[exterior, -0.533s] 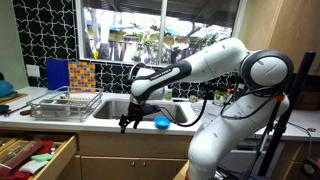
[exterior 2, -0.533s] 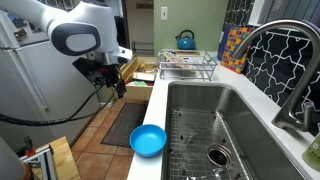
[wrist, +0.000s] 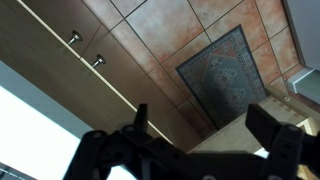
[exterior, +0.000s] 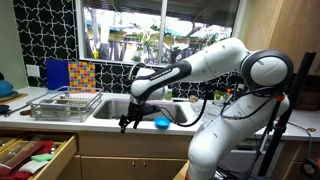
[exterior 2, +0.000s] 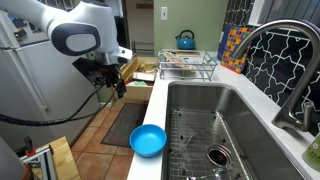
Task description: Open the tap, pick up the blue bowl and fetch some water, put the blue bowl back on the kitchen counter in front of the sink
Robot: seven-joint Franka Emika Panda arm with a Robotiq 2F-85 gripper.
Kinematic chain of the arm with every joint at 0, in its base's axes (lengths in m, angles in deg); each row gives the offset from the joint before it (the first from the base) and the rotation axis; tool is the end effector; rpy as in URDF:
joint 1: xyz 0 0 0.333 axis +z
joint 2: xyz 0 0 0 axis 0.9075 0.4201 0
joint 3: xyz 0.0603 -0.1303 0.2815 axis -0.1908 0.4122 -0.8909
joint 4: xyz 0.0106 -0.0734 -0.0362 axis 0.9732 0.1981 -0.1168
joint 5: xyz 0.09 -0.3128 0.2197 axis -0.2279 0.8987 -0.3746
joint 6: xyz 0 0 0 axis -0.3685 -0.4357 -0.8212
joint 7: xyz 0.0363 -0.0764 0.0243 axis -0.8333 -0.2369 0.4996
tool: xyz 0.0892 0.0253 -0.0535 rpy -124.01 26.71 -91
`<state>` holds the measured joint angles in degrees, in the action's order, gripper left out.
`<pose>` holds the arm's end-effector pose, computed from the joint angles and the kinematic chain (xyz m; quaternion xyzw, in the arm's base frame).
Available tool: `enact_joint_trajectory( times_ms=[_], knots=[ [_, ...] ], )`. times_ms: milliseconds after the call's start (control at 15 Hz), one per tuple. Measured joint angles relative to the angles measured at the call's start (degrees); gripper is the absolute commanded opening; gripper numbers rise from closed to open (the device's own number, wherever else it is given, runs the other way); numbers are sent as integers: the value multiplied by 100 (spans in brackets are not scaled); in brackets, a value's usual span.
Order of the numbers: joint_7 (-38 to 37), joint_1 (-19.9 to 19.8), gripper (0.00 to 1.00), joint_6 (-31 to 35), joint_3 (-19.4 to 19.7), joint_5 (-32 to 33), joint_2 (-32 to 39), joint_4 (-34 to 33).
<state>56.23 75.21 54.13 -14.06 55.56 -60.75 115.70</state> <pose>0.3563 0.0631 0.4056 -0.9904 -0.0613 -0.0700 0.1022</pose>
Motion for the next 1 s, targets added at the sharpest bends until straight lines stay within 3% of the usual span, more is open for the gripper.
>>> enact_joint_trajectory(
  times_ms=[533,1000],
  knots=[
    [0,-14,100,0,-2,1,2,-24],
    [84,-253,100,125,17,217,11,-536]
  ],
)
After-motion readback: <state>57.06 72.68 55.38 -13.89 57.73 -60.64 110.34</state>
